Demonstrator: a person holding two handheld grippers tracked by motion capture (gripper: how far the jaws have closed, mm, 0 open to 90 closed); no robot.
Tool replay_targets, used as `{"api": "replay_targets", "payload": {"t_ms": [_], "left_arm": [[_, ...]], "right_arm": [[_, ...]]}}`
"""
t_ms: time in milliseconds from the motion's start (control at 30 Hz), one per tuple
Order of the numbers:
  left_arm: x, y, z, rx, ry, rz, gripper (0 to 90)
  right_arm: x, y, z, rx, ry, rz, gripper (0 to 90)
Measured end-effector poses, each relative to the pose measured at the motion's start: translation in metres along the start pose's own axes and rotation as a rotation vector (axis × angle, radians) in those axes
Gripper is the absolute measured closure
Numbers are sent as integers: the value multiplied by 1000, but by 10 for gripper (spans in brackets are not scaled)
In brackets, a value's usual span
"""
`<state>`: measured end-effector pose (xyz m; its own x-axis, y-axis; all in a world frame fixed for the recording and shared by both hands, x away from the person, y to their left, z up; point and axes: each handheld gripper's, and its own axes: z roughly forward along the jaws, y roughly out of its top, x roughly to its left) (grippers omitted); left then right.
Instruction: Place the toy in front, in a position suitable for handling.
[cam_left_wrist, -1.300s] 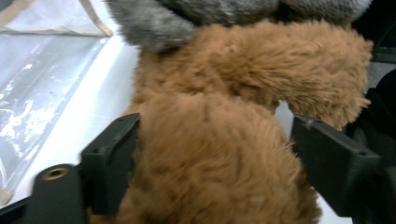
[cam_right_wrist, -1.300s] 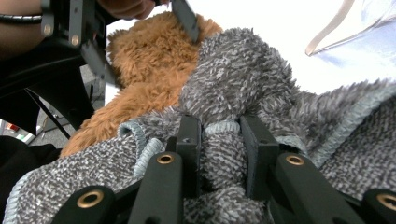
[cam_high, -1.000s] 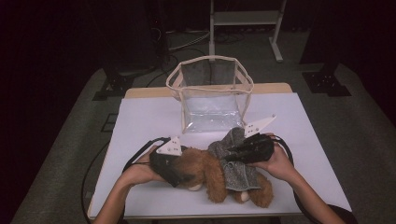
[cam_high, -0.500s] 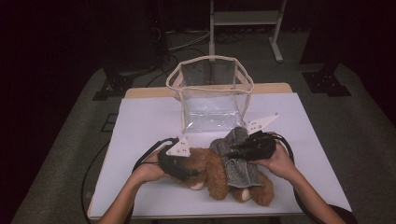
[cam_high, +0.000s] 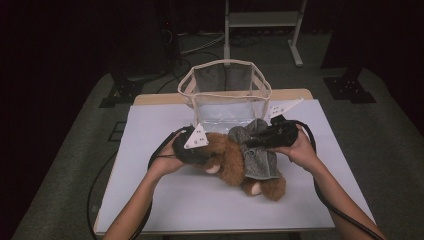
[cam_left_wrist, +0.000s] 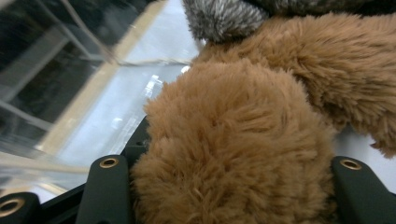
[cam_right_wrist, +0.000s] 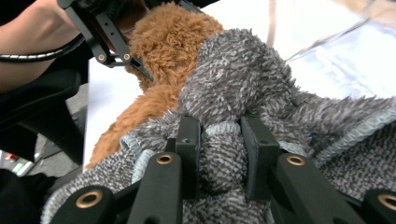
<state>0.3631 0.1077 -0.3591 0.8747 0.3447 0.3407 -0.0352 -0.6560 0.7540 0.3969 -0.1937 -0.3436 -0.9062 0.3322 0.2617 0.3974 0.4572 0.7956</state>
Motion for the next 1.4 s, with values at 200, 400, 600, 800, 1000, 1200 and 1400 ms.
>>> {"api": "replay_targets", "payload": {"t_ms": [200, 400, 600, 800, 1000, 1200, 1400], "left_arm": [[-5, -19, -1, 8, -120, -53, 226], [-12, -26, -15, 10, -181, -100, 126], [-24, -37, -21, -29, -170, -81, 250], [-35, -37, -28, -25, -175, 9, 255], [-31, -38, -34, -38, -182, -19, 202], [-24, -32, -44, -35, -199, -64, 164], [-32, -42, -34, -37, -251, -93, 234]], "right_arm": [[2, -11, 19, 32, 14, -25, 712], [36, -22, 28, 41, 33, -106, 714], [50, -9, 14, 52, 30, -147, 710], [31, 19, 3, 44, -34, -137, 705], [24, 11, 21, 70, 2, -110, 705], [41, -15, 16, 31, 30, -122, 709], [57, -24, 9, 29, 16, -151, 708]]}}
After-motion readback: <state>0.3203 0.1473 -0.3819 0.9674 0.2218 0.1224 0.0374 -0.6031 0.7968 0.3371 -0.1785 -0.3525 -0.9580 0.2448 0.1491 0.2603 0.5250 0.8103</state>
